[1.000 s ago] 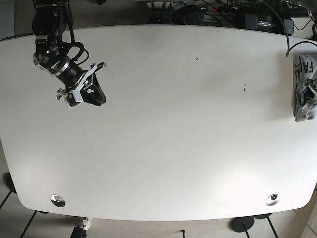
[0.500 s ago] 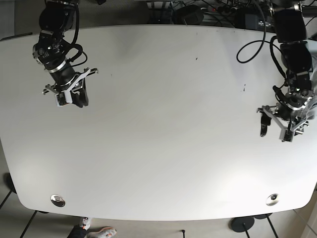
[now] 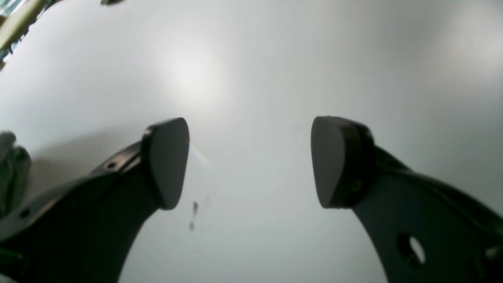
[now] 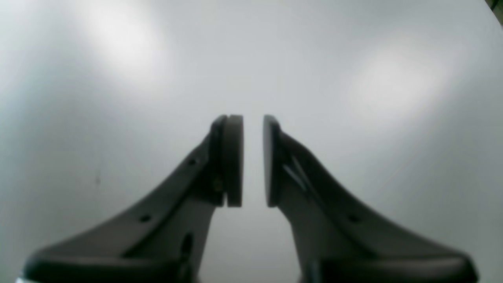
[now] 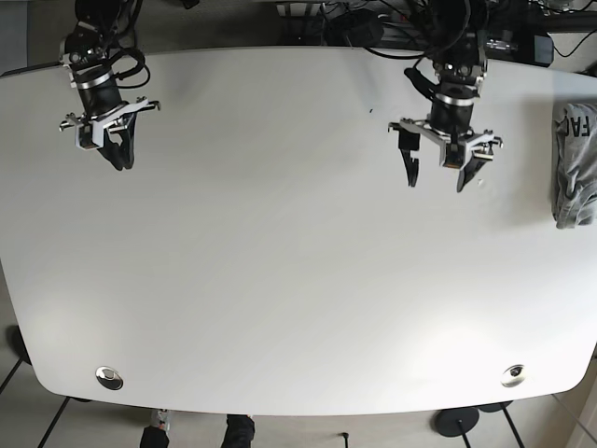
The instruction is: Fold the T-shirt properly
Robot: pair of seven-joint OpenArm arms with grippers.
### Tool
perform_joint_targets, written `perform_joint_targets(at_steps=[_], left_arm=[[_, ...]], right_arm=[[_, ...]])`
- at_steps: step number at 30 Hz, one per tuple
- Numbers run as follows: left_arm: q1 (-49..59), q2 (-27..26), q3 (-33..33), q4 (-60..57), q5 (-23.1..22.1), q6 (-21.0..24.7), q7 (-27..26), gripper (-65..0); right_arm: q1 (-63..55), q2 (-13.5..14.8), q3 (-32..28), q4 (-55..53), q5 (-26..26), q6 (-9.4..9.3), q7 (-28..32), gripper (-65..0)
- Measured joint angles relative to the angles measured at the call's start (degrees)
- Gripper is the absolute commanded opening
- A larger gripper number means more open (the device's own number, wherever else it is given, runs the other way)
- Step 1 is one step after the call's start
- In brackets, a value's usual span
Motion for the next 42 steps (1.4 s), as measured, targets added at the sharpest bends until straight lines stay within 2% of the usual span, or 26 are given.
perform_joint_targets(at_steps=[3, 12, 17, 19, 22, 25, 27, 31, 32, 33, 37, 39, 42], left_arm=[[9.38, 3.82, 0.44, 5.77, 0.00, -0.66, -0.04, -20.4], [29.22, 9.66, 0.52, 8.63, -0.02, -0.37, -0.22, -20.6], [36.06, 9.60, 1.18, 4.72, -0.02, -0.02, -0.46, -20.6], [36.89, 9.57, 1.18, 1.01, -0.02, 0.02, -0.48, -20.6], [36.02, 9.44, 1.18, -8.85, -0.02, 0.00, -0.63, -20.6], [31.98, 9.29, 1.05, -18.03, 0.00, 0.02, -0.07, -20.6], [27.67, 9.09, 1.07, -24.70, -0.04, 0.02, -1.09, -20.6], [18.23, 6.97, 0.92, -40.52, -0.22, 0.02, -1.62, -20.6], [15.74, 6.60, 0.46, -44.68, -0.22, 0.26, -1.25, -20.6], [12.37, 6.56, -1.05, -50.10, -0.22, 0.28, -2.03, -20.7], [5.09, 6.60, -3.15, -62.34, -0.24, 0.22, -8.46, -20.6], [1.51, 5.84, -3.72, -69.57, -0.24, 0.02, -8.61, -20.6], [-4.68, 4.48, -4.04, -79.97, -0.24, 0.26, -8.24, -20.6]], right_arm=[[-5.73, 0.33, -0.26, 0.02, 7.15, -0.02, 1.44, -56.9], [-22.03, 0.28, -0.39, 0.13, 14.53, 0.00, 1.70, -57.1], [-29.83, 0.33, -0.39, 0.02, 14.69, -0.02, 1.73, -57.1], [-31.32, 0.74, -1.75, -3.15, 15.52, -0.09, 2.54, -57.1], [-31.26, 3.91, -7.58, -12.04, 14.56, 1.49, 2.05, -57.1], [-29.27, 5.11, -11.72, -20.26, 14.58, -0.02, 4.76, -57.1], [-26.38, 4.92, -14.47, -26.27, 14.23, 0.07, 7.78, -57.1], [-19.23, 4.07, -15.93, -39.69, 7.08, 0.15, 13.31, -57.1], [-17.44, 4.28, -16.76, -43.21, 5.66, -0.26, 14.32, -57.1], [-14.73, 4.24, -18.03, -48.41, 4.85, -1.81, 15.56, -57.1], [-8.55, 4.59, -22.21, -59.63, 3.67, -6.14, 21.27, -57.1], [-5.42, 5.66, -25.03, -64.57, 3.65, -7.96, 21.42, -57.1], [-0.13, 6.95, -29.92, -71.21, 3.74, -11.69, 22.05, -57.1]])
